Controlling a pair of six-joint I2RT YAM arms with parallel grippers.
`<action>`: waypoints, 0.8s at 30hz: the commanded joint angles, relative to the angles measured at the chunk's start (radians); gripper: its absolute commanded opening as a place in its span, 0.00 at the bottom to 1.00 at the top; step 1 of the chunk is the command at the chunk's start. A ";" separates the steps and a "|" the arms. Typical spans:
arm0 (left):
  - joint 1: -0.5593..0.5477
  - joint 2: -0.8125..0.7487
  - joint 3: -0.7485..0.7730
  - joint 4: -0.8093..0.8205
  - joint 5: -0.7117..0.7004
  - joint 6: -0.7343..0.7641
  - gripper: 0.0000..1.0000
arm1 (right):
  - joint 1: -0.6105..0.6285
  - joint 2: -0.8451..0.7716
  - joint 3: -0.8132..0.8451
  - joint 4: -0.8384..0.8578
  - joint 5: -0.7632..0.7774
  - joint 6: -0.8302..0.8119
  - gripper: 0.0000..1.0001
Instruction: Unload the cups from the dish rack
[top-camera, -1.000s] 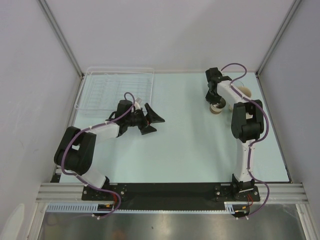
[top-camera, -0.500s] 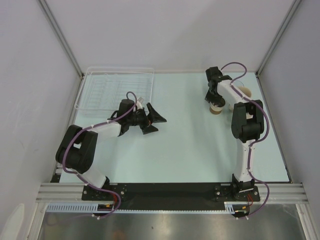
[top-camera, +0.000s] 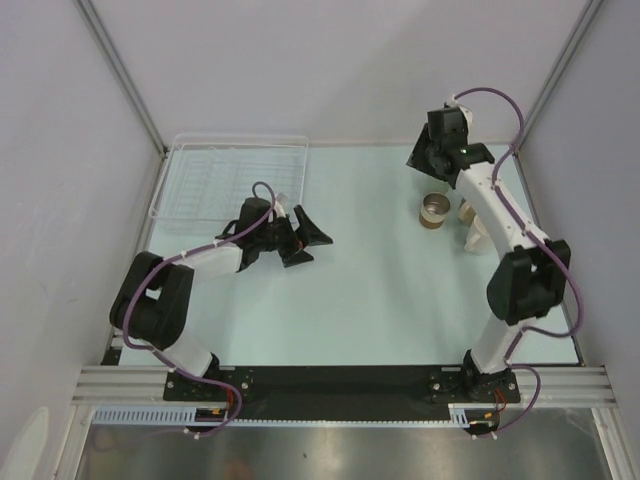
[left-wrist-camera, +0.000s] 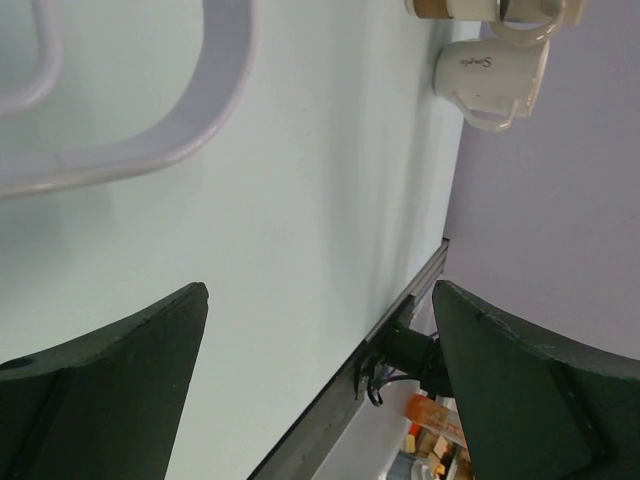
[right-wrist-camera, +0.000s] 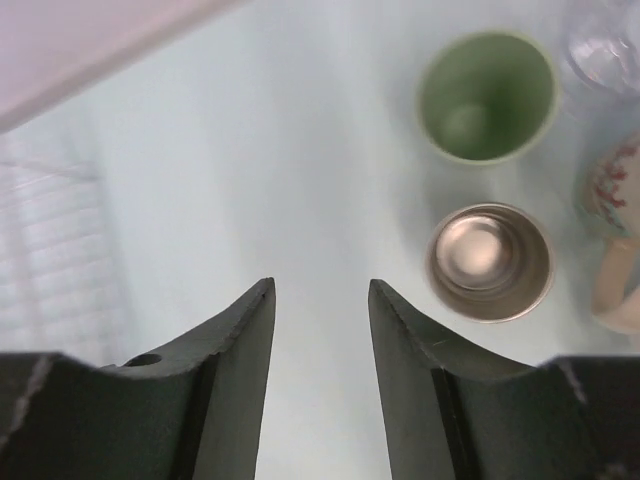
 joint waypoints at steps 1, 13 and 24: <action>-0.017 -0.074 0.058 -0.129 -0.134 0.122 1.00 | 0.092 -0.233 -0.136 0.198 -0.092 -0.102 0.48; -0.183 -0.248 0.153 -0.528 -0.695 0.392 1.00 | 0.485 -0.580 -0.632 0.334 0.108 -0.115 0.74; -0.289 -0.443 0.056 -0.621 -0.926 0.395 1.00 | 0.689 -0.722 -0.872 0.358 0.205 -0.036 1.00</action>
